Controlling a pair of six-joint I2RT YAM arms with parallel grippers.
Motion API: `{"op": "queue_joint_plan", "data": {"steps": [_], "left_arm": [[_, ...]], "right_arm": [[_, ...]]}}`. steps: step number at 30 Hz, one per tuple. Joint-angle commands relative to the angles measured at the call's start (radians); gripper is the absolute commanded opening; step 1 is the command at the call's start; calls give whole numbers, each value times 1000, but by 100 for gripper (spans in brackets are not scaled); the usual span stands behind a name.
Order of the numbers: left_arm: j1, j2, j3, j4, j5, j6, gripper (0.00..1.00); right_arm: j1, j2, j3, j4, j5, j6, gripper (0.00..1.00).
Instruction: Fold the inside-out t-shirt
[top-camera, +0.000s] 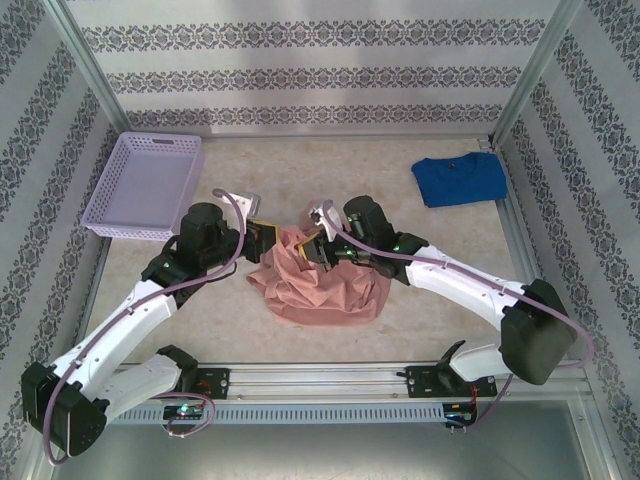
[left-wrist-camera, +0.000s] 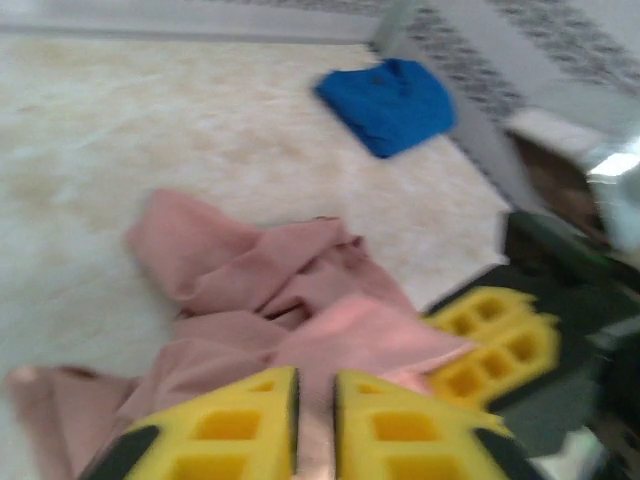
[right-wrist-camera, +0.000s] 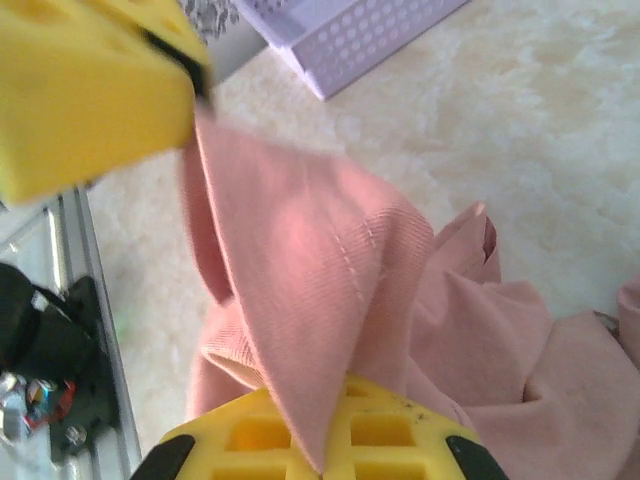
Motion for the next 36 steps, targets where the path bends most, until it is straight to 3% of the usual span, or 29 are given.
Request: {"op": "queue_joint_plan", "data": {"steps": [1, 6, 12, 21, 24, 36], "left_arm": [[10, 27, 68, -148, -192, 0, 34], [6, -1, 61, -230, -202, -53, 48], [-31, -70, -49, -168, -28, -169, 55], [-84, 80, -58, -13, -1, -197, 58], [-84, 125, -40, -3, -54, -200, 54], [-85, 155, 22, -51, -111, -152, 5]], "right_arm": [[4, -10, -12, 128, 32, 197, 0], [10, 39, -16, 208, 64, 362, 0], [9, 73, 0, 206, 84, 392, 0], [4, 60, 5, 174, 99, 375, 0], [2, 48, -1, 169, 104, 373, 0], [0, 13, -7, 98, 164, 317, 0]]}}
